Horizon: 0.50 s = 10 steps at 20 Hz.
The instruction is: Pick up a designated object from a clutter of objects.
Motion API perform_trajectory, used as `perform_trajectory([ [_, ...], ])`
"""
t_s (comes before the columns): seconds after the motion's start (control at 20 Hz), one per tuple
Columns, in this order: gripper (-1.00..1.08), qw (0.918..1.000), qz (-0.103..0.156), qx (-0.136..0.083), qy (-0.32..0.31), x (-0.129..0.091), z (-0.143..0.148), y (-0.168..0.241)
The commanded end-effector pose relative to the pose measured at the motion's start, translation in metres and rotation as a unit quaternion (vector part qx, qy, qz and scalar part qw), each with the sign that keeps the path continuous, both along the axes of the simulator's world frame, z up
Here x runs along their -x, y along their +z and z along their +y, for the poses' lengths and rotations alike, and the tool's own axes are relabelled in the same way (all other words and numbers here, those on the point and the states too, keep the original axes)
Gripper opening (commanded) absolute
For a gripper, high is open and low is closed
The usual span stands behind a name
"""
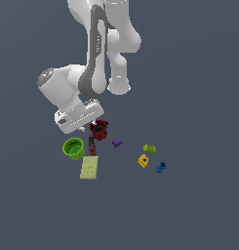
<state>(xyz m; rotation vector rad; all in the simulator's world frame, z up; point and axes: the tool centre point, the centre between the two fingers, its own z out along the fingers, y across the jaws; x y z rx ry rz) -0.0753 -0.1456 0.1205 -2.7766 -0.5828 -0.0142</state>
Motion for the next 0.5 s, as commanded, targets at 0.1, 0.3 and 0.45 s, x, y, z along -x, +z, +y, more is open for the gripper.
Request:
perform_trajectory([
  [0.1, 0.28, 0.9999, -0.004, -0.005, 0.009, 0.0069, -0.0063, -0.0092],
  [0.3, 0.28, 0.9999, -0.006, -0.007, 0.012, 0.0103, -0.0092, -0.0135],
  [0.45, 0.28, 0.9999, -0.007, -0.007, 0.013, 0.0111, -0.01, -0.0145],
])
